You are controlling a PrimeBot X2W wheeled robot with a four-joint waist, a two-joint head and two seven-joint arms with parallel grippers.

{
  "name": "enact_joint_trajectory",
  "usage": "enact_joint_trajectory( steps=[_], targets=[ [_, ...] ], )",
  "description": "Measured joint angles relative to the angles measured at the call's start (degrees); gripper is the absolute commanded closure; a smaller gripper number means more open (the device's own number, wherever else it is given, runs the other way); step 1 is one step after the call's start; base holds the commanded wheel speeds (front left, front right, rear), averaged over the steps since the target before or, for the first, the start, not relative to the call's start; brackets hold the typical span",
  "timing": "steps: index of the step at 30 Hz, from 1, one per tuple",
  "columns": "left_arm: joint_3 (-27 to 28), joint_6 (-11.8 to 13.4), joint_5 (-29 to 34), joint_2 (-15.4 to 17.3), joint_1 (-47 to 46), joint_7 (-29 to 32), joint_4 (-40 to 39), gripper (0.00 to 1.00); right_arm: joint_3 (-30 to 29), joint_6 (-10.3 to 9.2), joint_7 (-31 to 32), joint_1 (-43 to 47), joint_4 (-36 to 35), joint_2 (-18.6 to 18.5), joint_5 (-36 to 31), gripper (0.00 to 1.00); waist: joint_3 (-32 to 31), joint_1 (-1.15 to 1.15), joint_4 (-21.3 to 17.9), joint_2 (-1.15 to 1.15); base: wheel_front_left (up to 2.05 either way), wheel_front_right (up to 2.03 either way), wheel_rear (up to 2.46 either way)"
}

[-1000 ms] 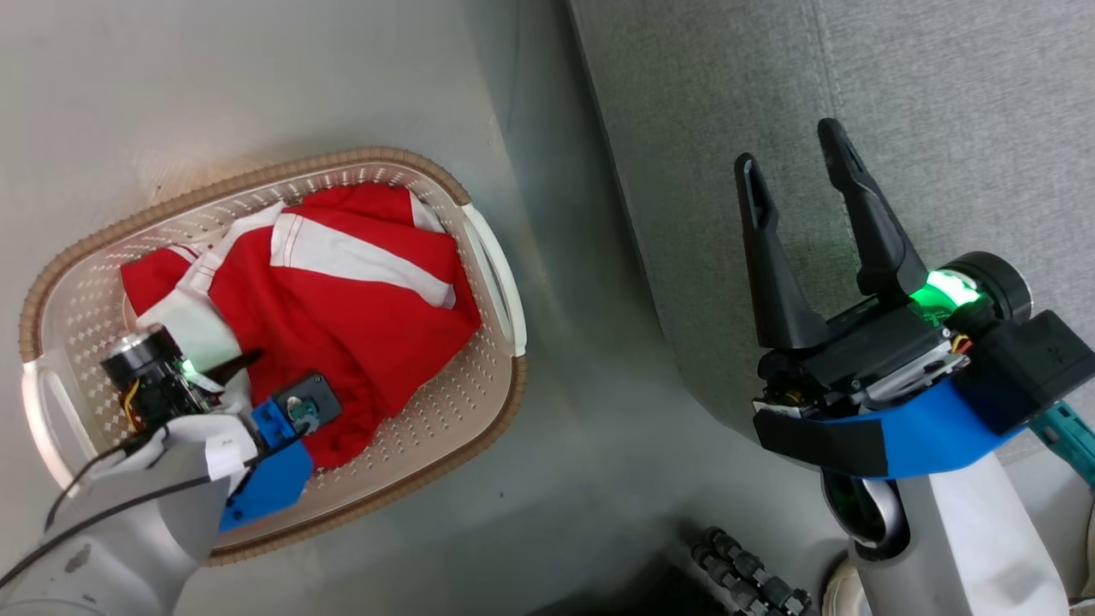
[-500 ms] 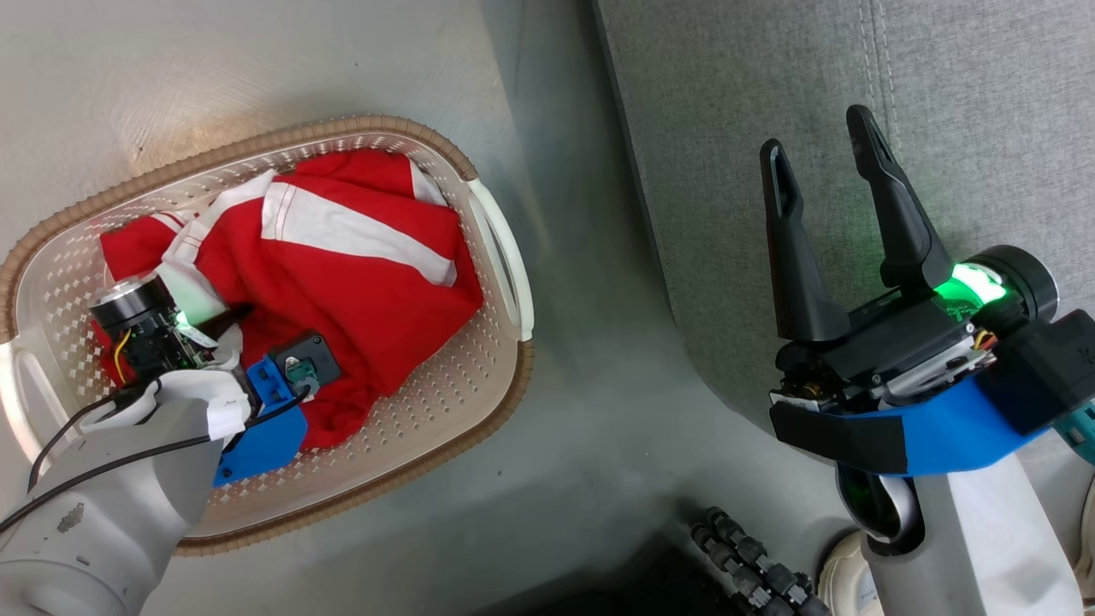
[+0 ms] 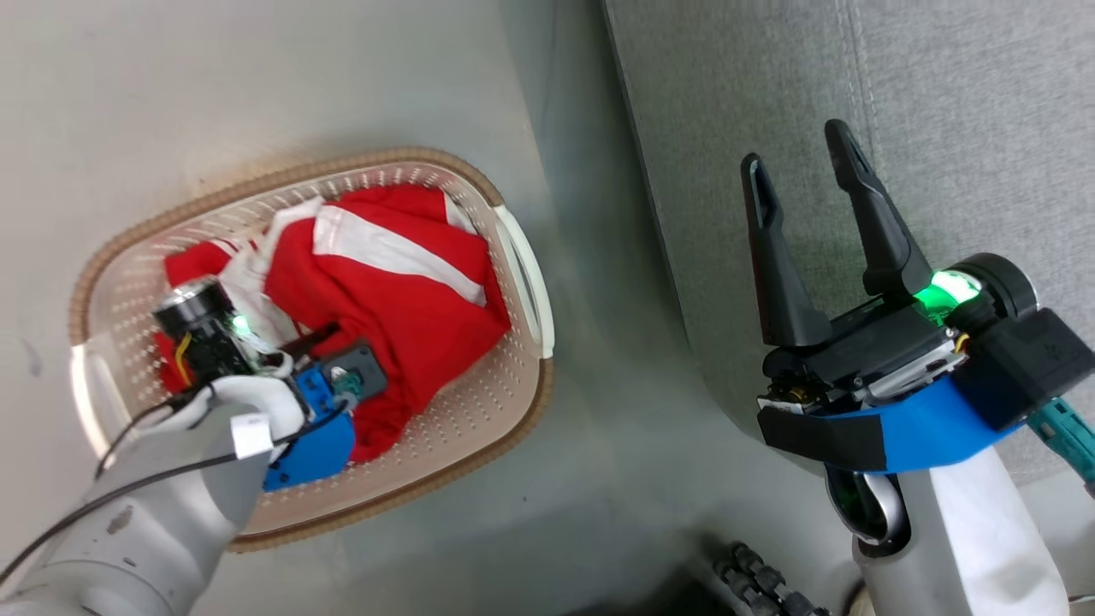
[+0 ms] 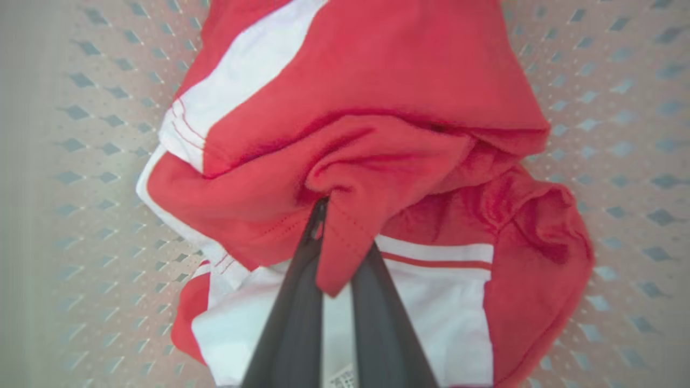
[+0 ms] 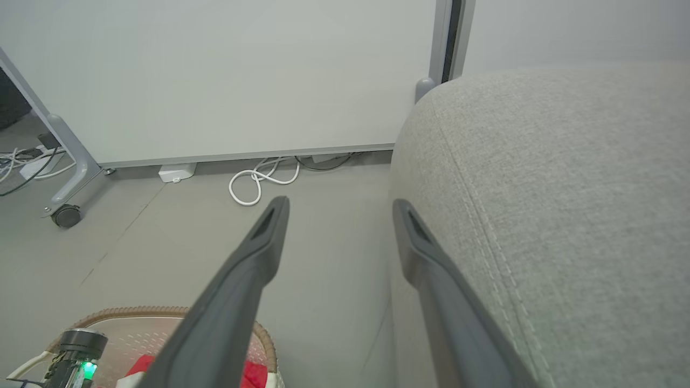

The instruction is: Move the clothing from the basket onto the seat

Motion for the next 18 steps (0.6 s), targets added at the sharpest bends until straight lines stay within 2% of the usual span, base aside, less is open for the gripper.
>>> enact_joint_trajectory(
  steps=[9,13,18],
  targets=[
    [0.34,0.0,-4.26,-3.71,3.41,-2.14,-3.68,1.0,-0.03,0.0,-0.01,0.94,3.02,0.0,-1.13,0.0,-8.05,-0.01,3.21,0.0,0.0,0.0,0.0],
    [1.86,0.09,-5.93,-4.54,4.95,-2.26,-9.45,1.0,-0.44,0.01,0.0,2.1,4.22,0.02,-2.04,0.0,-11.72,-0.01,5.15,0.01,0.0,0.0,0.0],
    [4.43,1.43,-7.17,-4.14,8.47,-2.25,-16.0,1.0,-0.99,0.01,-0.01,3.53,5.79,0.01,-3.31,0.0,-16.49,-0.01,7.64,0.0,0.0,0.0,0.0]
  ],
)
